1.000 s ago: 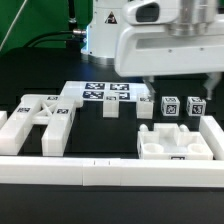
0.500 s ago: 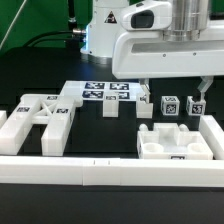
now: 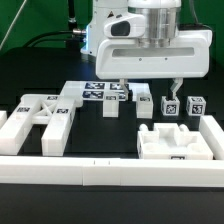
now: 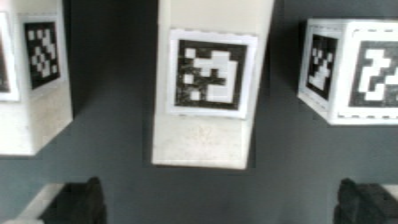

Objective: Assemble chair

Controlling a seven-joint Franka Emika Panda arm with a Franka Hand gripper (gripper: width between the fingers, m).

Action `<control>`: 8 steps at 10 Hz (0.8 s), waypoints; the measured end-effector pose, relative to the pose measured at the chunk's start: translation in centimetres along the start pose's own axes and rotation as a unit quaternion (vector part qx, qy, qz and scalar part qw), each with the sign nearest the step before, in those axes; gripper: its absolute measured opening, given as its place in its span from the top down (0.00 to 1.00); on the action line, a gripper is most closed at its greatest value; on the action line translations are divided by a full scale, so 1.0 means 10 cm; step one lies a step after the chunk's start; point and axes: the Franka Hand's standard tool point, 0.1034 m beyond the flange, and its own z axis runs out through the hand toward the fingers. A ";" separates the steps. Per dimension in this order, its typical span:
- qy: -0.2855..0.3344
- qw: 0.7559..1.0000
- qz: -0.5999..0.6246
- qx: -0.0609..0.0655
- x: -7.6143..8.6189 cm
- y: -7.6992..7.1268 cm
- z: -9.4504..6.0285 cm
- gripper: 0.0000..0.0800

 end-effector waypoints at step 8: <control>-0.205 0.979 -0.012 -0.002 -0.07 0.30 0.05 0.19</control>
Offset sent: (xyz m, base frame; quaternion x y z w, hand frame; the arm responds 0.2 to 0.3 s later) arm -0.0029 -0.0484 -0.0162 -0.0632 -0.2091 -0.0472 0.9747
